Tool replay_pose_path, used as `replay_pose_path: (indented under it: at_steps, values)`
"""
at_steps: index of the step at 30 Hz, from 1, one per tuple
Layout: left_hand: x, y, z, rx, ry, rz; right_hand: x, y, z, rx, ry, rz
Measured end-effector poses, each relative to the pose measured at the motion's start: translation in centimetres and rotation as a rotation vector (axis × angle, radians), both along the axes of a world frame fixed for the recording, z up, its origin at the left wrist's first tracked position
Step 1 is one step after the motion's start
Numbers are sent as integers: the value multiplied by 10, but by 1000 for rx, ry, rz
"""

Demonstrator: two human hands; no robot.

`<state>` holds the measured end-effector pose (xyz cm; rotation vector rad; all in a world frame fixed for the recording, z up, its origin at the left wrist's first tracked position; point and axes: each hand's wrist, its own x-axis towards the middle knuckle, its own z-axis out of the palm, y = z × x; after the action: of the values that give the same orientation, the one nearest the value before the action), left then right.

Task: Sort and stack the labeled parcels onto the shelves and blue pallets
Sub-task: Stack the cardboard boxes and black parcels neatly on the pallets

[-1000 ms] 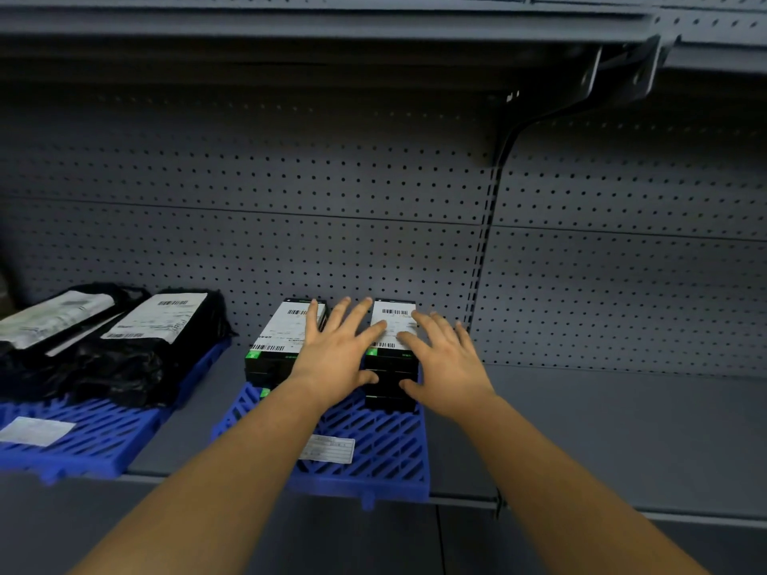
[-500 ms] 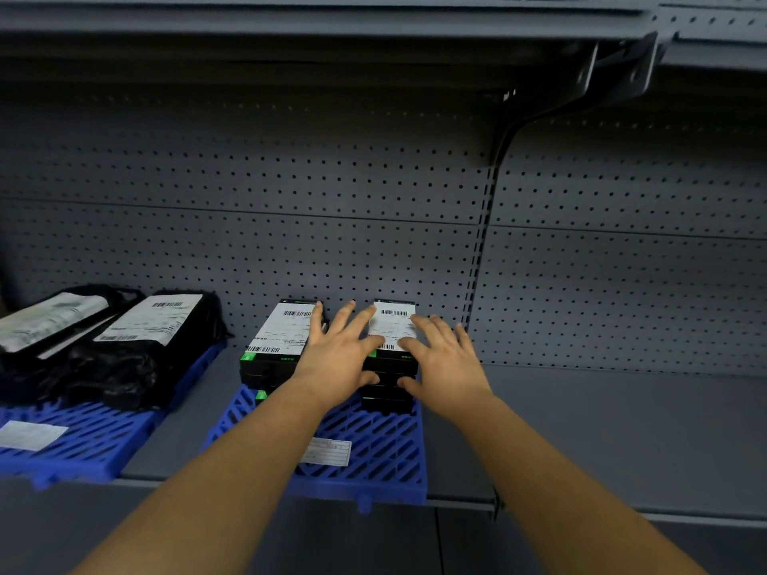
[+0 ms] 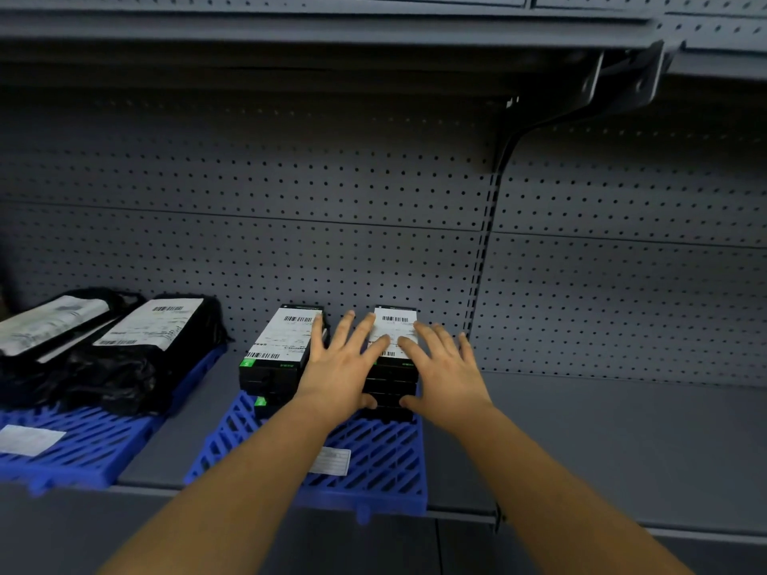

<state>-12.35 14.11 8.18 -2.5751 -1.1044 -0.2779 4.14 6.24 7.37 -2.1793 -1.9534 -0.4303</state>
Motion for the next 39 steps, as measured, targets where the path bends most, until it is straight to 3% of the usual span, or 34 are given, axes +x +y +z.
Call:
replay_pose_path:
  at_steps: [8, 17, 27, 39]
  values:
    - [1, 0, -7, 39, 13, 44, -5, 2, -9, 6, -94, -15]
    - [-10, -8, -1, 9, 6, 22, -10, -2, 4, 9, -52, 34]
    - [-55, -17, 2, -19, -67, 8, -37, -11, 10, 20, 8, 109]
    - [-143, 25, 5, -26, -180, -151, -124, 8, 12, 132, 104, 84]
